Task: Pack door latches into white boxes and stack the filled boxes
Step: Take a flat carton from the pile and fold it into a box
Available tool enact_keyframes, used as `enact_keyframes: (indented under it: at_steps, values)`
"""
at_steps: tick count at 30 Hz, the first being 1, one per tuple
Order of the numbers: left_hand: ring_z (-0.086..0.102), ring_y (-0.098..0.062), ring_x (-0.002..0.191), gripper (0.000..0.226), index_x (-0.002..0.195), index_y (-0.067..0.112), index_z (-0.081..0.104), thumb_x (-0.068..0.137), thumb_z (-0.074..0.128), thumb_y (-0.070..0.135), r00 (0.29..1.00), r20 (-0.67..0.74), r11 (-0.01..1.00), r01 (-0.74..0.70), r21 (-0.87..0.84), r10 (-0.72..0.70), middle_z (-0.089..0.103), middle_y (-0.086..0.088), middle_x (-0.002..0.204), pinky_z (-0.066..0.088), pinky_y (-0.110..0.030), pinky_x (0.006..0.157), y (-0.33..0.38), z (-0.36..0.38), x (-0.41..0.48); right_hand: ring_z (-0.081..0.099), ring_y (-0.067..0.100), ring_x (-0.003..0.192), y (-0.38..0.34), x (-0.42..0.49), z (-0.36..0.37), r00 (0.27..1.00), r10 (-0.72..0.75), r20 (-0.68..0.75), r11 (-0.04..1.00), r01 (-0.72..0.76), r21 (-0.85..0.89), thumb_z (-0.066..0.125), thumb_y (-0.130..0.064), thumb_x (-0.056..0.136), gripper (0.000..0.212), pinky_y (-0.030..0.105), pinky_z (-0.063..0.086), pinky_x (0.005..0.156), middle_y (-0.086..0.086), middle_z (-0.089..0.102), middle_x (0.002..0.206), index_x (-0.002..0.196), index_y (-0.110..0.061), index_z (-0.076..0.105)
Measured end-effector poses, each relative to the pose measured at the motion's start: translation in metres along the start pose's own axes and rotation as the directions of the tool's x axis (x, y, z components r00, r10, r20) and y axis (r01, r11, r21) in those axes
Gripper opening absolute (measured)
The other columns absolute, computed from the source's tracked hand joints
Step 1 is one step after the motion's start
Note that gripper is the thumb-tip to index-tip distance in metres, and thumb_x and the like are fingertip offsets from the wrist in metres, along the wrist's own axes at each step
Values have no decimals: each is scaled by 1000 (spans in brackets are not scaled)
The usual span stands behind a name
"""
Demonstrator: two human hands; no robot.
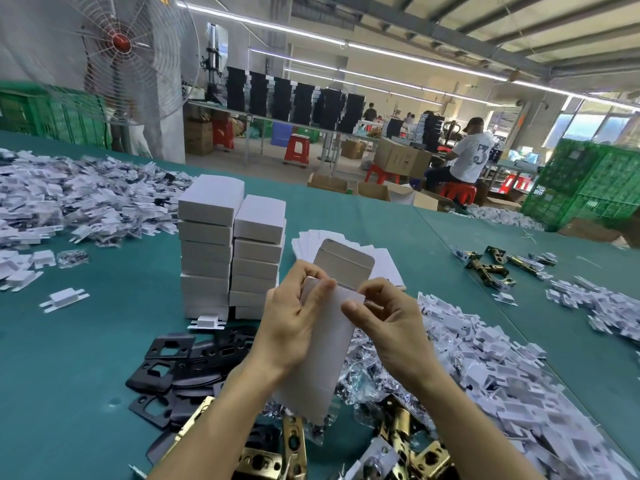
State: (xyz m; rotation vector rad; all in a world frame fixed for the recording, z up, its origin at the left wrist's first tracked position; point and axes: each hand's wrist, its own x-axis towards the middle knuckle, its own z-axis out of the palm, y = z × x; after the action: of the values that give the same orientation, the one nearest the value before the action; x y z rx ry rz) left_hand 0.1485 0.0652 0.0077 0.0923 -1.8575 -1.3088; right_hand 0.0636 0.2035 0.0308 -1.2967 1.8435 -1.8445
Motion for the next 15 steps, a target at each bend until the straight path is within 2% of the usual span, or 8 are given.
enact_keyframes:
  at_steps: [2, 4, 6, 8, 12, 14, 15]
  values:
    - [36, -8, 51, 42, 82, 28, 49, 92, 45, 69, 999, -43, 999, -15, 35, 17, 43, -1, 59, 32, -31, 46, -2, -1, -1, 64, 16, 76, -1, 0, 2, 1000, 12, 25, 1000, -12, -1, 74, -33, 80, 20, 27, 55, 69, -2, 65, 77, 88, -18, 64]
    - [34, -6, 50, 52, 77, 23, 47, 90, 40, 73, 998, -64, 998, -19, 56, 23, 41, -3, 58, 30, -31, 45, -2, -2, 0, 65, 14, 76, -3, 0, 3, 999, 23, 48, 1000, -23, -3, 72, -31, 81, 22, 25, 54, 67, -5, 66, 79, 90, -14, 63]
    - [34, -5, 49, 55, 75, 21, 45, 91, 38, 73, 996, -82, 997, -36, 68, 41, 40, 1, 57, 28, -24, 44, -1, -2, 0, 66, 13, 79, -6, 0, 3, 998, 22, 64, 1000, -22, -9, 71, -34, 82, 21, 25, 53, 68, -5, 67, 84, 94, -17, 65]
    - [35, -5, 47, 52, 73, 23, 44, 93, 37, 70, 994, -91, 997, -53, 61, 58, 41, 8, 56, 25, -16, 44, 1, -4, 1, 67, 15, 83, -11, 2, 3, 999, 0, 46, 999, -2, 41, 72, -33, 82, 23, 25, 55, 71, -2, 68, 91, 102, -24, 65]
    - [39, -5, 47, 44, 76, 29, 43, 96, 35, 67, 989, -102, 991, -92, 102, 103, 46, 11, 59, 26, -13, 46, 0, -5, 1, 72, 21, 84, -16, 8, 2, 999, 4, 36, 988, -9, 152, 75, -19, 78, 58, 34, 60, 74, 4, 72, 102, 128, -37, 50]
    - [47, -4, 55, 42, 83, 31, 46, 97, 34, 68, 992, -100, 984, -60, 171, 77, 53, 14, 67, 31, -15, 51, 0, -4, 1, 73, 21, 81, -17, 10, 3, 1000, 19, 10, 989, -20, 146, 76, -17, 76, 65, 32, 59, 69, 3, 73, 99, 130, -40, 49]
    - [53, -2, 65, 35, 90, 34, 47, 96, 36, 67, 994, -92, 976, -43, 212, 64, 55, 17, 76, 35, -16, 57, 1, -3, 0, 74, 21, 81, -17, 10, 3, 999, 27, -25, 989, -23, 145, 76, -17, 75, 63, 31, 59, 67, 3, 74, 97, 129, -37, 51]
